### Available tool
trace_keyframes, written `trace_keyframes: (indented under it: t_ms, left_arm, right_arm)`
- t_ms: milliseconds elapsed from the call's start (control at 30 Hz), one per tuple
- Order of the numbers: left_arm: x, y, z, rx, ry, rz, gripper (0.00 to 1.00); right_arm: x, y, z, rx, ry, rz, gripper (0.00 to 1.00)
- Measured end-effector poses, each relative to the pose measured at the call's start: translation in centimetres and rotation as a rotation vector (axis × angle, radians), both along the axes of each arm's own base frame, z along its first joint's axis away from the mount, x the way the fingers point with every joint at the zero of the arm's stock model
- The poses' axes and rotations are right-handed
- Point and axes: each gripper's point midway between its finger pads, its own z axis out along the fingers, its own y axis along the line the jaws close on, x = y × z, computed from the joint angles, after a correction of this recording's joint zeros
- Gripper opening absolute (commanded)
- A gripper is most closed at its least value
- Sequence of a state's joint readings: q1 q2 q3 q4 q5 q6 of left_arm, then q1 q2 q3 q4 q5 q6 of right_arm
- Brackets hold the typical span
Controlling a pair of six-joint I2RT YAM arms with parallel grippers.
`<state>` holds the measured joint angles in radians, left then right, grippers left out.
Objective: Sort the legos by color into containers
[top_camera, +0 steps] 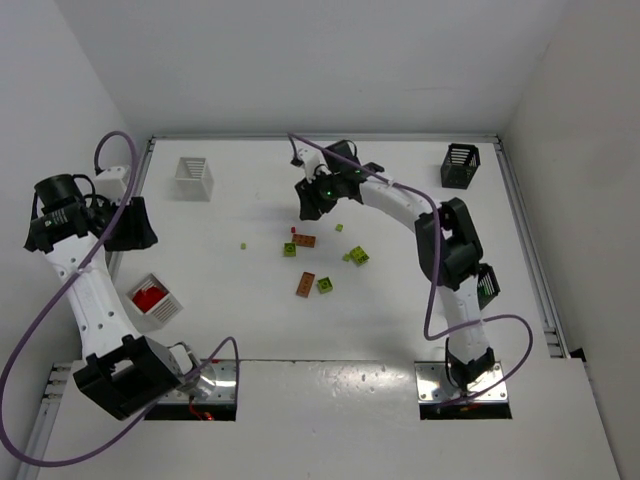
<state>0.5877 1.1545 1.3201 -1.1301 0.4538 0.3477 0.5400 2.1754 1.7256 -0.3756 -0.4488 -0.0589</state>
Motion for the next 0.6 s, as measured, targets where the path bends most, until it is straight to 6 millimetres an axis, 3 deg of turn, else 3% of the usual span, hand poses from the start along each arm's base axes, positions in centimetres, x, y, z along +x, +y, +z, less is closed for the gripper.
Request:
trace_keyframes:
  t_ms: [133, 300, 600]
  left_arm:
    - [0.3, 0.0, 0.0, -0.027, -0.001, 0.040, 0.56]
    - [0.6, 0.1, 0.2, -0.049, -0.012, 0.076, 0.56]
    - [0.9, 0.4, -0.1, -0.060, 0.001, 0.104, 0.56]
  right_arm:
    - [-0.4, 1.3, -0.8, -0.061, 0.020, -0.125, 0.43]
    - [0.7, 3.9, -1.2, -0.115, -0.015, -0.280, 0.49]
    - [0.2, 3.3, -4.2, -0.245, -0.035, -0.452, 0.48]
